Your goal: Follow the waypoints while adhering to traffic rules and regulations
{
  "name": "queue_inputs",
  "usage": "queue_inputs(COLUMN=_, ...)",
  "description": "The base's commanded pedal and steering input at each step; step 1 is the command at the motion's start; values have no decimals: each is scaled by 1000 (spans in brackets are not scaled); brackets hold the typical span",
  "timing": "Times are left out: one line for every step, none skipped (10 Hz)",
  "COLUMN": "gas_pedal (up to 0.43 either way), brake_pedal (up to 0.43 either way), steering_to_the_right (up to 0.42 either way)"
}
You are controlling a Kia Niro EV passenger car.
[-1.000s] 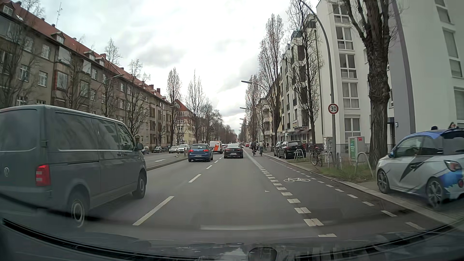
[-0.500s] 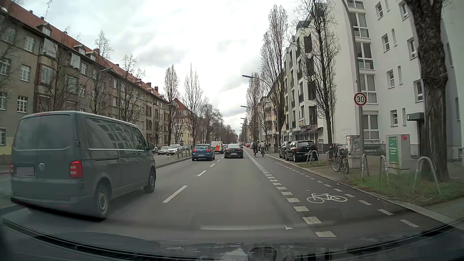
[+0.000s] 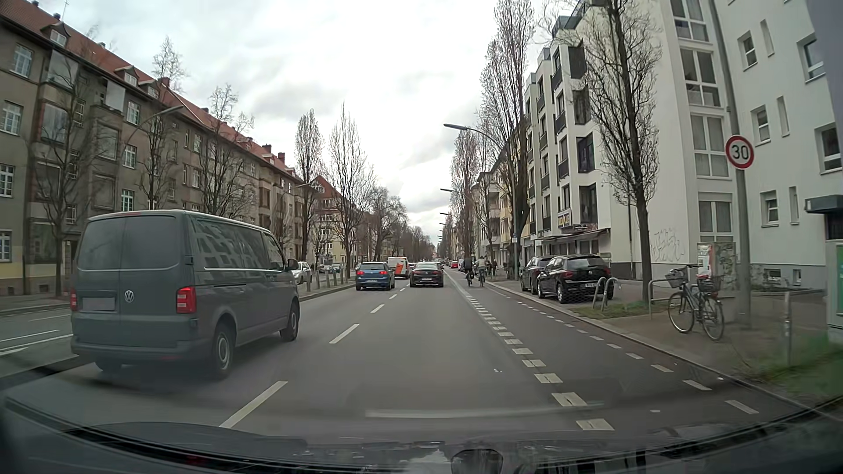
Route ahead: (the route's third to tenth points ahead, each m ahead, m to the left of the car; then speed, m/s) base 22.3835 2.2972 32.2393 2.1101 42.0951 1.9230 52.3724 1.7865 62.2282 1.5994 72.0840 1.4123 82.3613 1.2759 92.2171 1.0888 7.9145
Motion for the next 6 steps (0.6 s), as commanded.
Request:
queue_inputs(gas_pedal=47, brake_pedal=12, steering_to_the_right=-6)
queue_inputs(gas_pedal=39, brake_pedal=12, steering_to_the_right=-6)
queue_inputs(gas_pedal=39, brake_pedal=12, steering_to_the_right=-5)
queue_inputs(gas_pedal=39, brake_pedal=12, steering_to_the_right=-6)
queue_inputs(gas_pedal=20, brake_pedal=12, steering_to_the_right=-4)
queue_inputs(gas_pedal=0, brake_pedal=18, steering_to_the_right=-3)
